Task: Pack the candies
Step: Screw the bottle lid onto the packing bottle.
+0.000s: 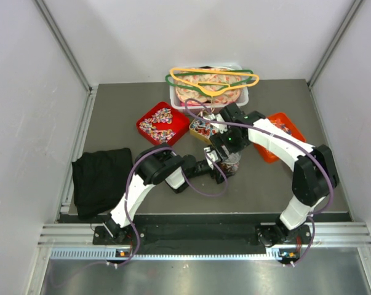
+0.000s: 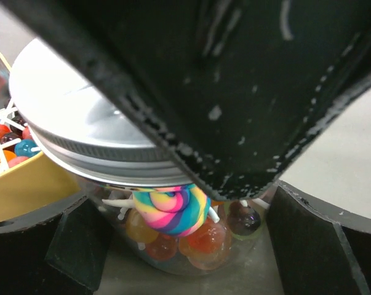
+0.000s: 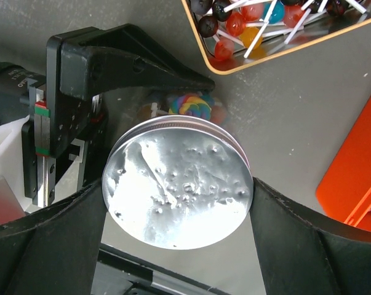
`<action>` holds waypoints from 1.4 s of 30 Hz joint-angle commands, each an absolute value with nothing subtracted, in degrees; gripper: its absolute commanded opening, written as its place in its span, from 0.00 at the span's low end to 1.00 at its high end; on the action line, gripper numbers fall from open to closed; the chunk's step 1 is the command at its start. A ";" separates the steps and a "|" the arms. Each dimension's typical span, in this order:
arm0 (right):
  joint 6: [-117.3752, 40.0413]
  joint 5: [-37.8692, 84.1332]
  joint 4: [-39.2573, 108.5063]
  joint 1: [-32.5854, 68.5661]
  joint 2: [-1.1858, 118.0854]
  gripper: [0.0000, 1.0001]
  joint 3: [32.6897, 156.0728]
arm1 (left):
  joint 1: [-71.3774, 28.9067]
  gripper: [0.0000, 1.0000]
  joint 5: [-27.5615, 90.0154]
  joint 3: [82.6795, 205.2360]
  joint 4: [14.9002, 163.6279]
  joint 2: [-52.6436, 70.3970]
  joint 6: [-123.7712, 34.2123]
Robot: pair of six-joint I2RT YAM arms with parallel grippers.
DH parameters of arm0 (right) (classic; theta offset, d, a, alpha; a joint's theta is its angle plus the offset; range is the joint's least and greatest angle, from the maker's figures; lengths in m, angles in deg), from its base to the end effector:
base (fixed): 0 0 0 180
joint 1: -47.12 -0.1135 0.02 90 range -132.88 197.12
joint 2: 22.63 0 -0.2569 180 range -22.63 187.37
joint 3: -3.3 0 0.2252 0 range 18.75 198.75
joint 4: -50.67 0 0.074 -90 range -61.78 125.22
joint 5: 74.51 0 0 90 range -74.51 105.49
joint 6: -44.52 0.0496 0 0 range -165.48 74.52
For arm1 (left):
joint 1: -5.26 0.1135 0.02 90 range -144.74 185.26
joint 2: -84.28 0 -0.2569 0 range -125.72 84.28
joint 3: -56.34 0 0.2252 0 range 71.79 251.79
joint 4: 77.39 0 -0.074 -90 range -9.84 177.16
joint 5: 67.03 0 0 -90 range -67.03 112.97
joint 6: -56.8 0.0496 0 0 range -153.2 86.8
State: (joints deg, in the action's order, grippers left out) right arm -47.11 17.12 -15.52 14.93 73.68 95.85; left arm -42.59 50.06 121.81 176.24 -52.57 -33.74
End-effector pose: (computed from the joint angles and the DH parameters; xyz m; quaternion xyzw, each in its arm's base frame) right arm 0.2661 0.1692 0.2380 -0.2888 0.9413 0.0594 0.1642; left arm 0.2499 -0.3098 0.0804 0.4250 0.5495 -0.4353 0.5727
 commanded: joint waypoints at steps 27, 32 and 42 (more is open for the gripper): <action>-77.46 34.20 -21.99 17.23 76.06 0.99 105.39 | -45.01 0.98 50.30 118.90 184.54 -55.64 -28.54; -83.96 39.93 -27.09 19.26 77.74 0.99 107.70 | -45.01 0.97 50.12 118.99 184.54 -55.64 -28.72; -92.41 33.42 -26.65 19.26 73.43 0.99 101.01 | -45.01 0.98 50.30 119.07 184.46 -55.81 -28.81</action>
